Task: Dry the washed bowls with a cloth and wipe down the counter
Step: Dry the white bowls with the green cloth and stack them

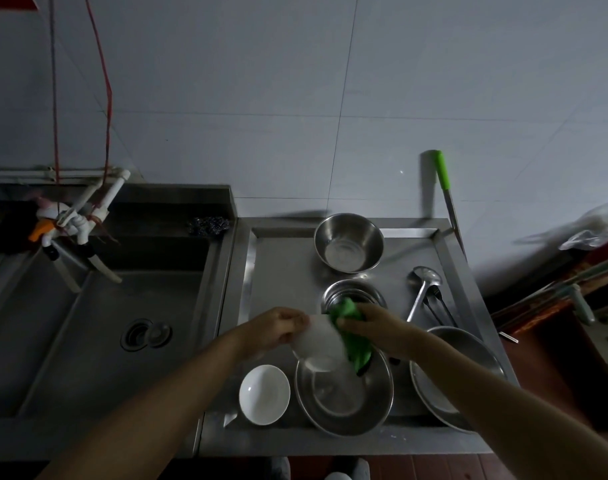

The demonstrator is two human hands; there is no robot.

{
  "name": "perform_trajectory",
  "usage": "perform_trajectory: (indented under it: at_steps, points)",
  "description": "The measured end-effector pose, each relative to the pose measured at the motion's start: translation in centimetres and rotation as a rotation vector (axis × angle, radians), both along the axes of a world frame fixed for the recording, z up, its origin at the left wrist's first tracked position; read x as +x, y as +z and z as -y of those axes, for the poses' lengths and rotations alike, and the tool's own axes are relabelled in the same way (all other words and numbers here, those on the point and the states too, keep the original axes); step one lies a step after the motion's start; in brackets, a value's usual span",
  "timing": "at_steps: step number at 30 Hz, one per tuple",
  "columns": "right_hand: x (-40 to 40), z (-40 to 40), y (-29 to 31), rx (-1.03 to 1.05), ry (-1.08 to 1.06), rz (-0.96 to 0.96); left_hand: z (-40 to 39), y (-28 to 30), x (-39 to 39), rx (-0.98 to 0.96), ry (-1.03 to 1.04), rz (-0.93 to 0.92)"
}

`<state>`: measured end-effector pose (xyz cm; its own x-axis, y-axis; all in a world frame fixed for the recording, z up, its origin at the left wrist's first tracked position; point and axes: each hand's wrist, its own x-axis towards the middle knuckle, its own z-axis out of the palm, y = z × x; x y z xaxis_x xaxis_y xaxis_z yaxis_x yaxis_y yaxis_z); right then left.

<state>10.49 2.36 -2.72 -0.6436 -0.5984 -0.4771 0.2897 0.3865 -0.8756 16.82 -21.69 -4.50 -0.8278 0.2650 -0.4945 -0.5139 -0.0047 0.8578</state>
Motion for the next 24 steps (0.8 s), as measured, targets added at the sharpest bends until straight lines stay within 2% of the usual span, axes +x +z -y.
perform_trajectory:
  at_steps: [3, 5, 9, 12, 15, 18, 21, 23, 24]
  points:
    - [-0.2, -0.1, -0.7, -0.227, -0.402, 0.200, -1.1, 0.2, -0.1, 0.110, 0.140, 0.102]
    - [-0.2, -0.4, -1.0, -0.278, -0.511, 0.249, -1.8, 0.2, -0.4, 0.105, 0.215, 0.114]
    - [0.6, 0.2, -0.9, -0.324, -0.519, 0.314, -3.7, 1.1, -0.6, -0.062, 0.239, 0.032]
    - [1.8, 2.4, -0.6, -0.259, -0.453, 0.299, -5.7, 1.0, -0.8, -0.180, 0.266, 0.022]
    - [2.2, 4.7, -0.9, -0.135, -0.453, 0.049, -8.1, 2.1, -1.0, -0.126, 0.465, 0.148]
    - [2.6, 5.6, -2.9, 0.049, -0.402, -0.499, -8.7, 3.0, -1.7, 0.175, 0.737, 0.345]
    - [3.3, 5.2, -5.3, 0.144, -0.305, -0.963, -7.7, 3.3, -2.3, 0.440, 0.877, 0.378]
    - [3.7, 5.0, -6.0, 0.117, -0.328, -1.080, -6.9, 3.1, -2.3, 0.580, 0.860, 0.383]
    - [4.0, 5.0, -6.1, 0.086, -0.376, -1.054, -6.7, 3.1, -2.2, 0.629, 0.838, 0.390]
